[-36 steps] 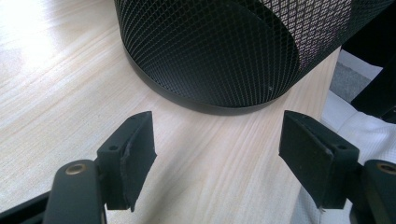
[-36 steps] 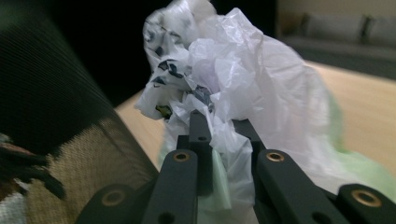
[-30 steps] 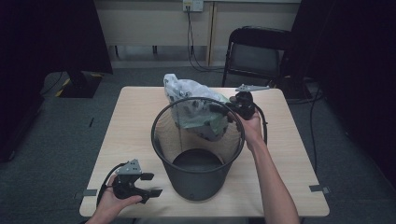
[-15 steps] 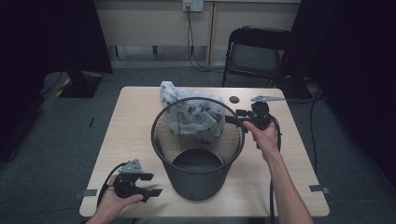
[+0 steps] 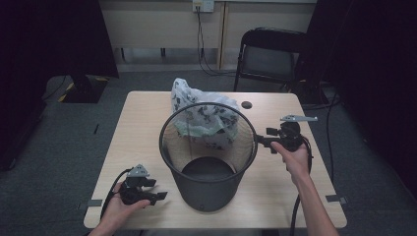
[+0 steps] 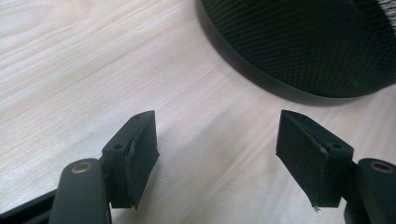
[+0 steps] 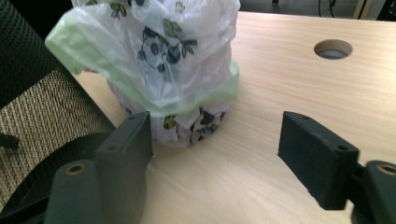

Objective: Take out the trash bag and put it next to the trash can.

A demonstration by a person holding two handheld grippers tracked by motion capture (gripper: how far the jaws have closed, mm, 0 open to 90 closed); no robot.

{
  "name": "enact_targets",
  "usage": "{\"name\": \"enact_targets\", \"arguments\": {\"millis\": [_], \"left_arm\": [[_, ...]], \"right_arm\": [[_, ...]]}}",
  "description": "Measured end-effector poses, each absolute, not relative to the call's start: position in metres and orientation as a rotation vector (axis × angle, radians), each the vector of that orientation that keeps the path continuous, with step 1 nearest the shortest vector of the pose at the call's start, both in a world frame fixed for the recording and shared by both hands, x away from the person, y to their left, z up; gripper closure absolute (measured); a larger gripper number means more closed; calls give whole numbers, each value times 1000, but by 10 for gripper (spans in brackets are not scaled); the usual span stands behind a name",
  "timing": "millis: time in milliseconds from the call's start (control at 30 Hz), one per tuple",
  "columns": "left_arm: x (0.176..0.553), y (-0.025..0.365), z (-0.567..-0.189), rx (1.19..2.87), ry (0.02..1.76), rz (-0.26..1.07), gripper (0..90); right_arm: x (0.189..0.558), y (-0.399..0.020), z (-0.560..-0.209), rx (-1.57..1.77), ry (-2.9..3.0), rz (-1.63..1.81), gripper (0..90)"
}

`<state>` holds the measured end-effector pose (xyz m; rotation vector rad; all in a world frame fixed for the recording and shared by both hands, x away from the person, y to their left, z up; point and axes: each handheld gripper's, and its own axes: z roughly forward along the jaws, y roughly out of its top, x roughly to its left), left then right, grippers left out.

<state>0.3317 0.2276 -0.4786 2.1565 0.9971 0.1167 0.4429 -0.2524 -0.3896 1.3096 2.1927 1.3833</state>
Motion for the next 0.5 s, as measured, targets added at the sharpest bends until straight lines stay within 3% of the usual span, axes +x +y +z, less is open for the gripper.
{"name": "enact_targets", "arguments": {"millis": [233, 500], "left_arm": [[335, 230, -485, 2147, 1119, 199, 252], [335, 229, -486, 2159, 1105, 232, 238]], "right_arm": [[421, -266, -398, 1331, 2172, 1369, 206], [390, -258, -411, 1320, 2231, 1311, 174]]}}
